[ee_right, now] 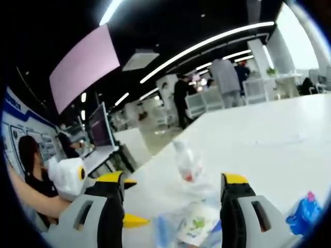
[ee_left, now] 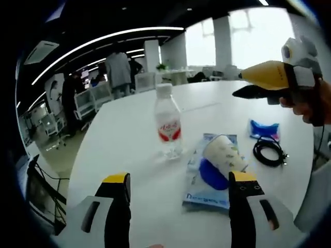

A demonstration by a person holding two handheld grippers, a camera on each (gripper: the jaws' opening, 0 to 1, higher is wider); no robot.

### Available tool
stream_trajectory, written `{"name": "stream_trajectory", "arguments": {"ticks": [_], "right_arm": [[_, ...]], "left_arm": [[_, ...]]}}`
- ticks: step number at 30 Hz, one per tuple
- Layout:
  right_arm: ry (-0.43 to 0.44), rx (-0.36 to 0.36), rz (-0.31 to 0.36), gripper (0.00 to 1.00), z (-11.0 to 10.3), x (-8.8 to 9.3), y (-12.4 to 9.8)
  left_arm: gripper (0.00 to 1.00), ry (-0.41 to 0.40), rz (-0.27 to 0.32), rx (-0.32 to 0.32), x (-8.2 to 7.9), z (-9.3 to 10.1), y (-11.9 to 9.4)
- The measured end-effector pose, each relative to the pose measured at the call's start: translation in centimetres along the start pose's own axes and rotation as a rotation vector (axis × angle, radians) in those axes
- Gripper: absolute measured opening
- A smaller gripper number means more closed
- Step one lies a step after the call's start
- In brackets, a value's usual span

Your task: Arrange the tabletop items into an orderly group along one side of the table until the central work area is clear of visible clutter.

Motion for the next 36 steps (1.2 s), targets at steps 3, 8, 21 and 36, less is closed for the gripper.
{"name": "stream_trajectory", "arguments": {"ticks": [3,8,21,36], "right_arm": [[0.041,0.035,-0.032,0.69,0.8,1.4,-0.1],[0.114,0.078,-0.063,0.69,1.7,2.9,-0.1],[0.149,0.059,-0.156,0.67,1.7,5.6,1.3],[0.198,0.063,-0.241,0.64,2.2,8.2,1.9]], "left_arm": [[0.76,-0.001,-0.008,0.002,0.4,0.0,0.0],[0.75,-0.001,-0.017,0.001,0.7,-0.2,-0.1],[0.75,-0.018,-0.035,-0.024,1.4,-1.1,-0.4],[0.73,-0.021,-0.072,-0.028,2.6,-1.3,-0.2]]}}
Point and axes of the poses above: the point that each gripper's makers call its tool centre point, and the gripper's own axes: y roughly forward along the fingers, z roughly to its right, x roughly out of its underside, the point moved 1 cm from there along -y, roughly backward along the fingers, and after that the axes turned 10 degrees about -y, right-handed, at the moved point
